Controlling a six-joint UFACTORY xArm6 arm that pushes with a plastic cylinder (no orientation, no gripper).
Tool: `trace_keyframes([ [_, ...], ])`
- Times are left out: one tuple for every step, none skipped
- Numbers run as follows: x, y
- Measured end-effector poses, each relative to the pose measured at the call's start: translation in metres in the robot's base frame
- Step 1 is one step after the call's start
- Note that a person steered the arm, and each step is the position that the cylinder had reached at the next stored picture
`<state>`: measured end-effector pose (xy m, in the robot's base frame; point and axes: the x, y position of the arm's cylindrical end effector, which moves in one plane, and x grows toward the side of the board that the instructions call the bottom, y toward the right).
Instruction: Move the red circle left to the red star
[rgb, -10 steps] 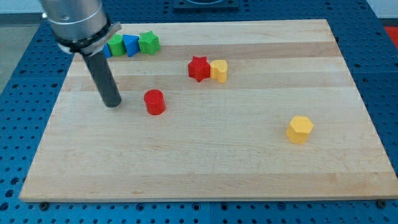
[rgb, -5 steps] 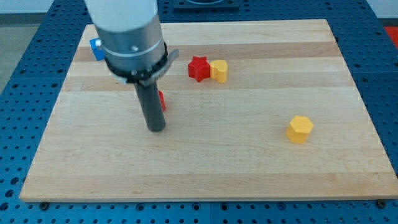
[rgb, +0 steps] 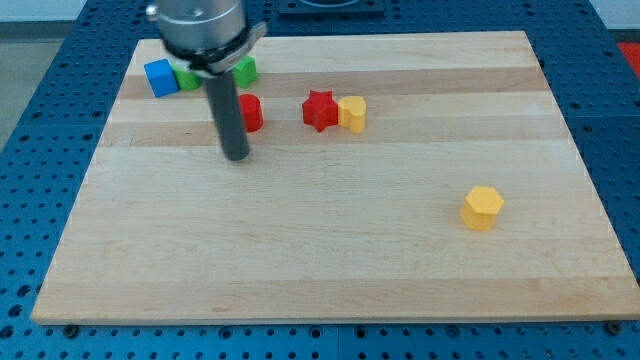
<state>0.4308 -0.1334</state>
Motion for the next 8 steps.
trace_keyframes([
  [0.007,-0.017],
  [0.007,-0.022],
  [0.007,-0.026],
  [0.007,-0.049],
  [0.006,-0.051],
  [-0.036,-0.051],
  [-0.057,-0.051],
  [-0.062,-0.049],
])
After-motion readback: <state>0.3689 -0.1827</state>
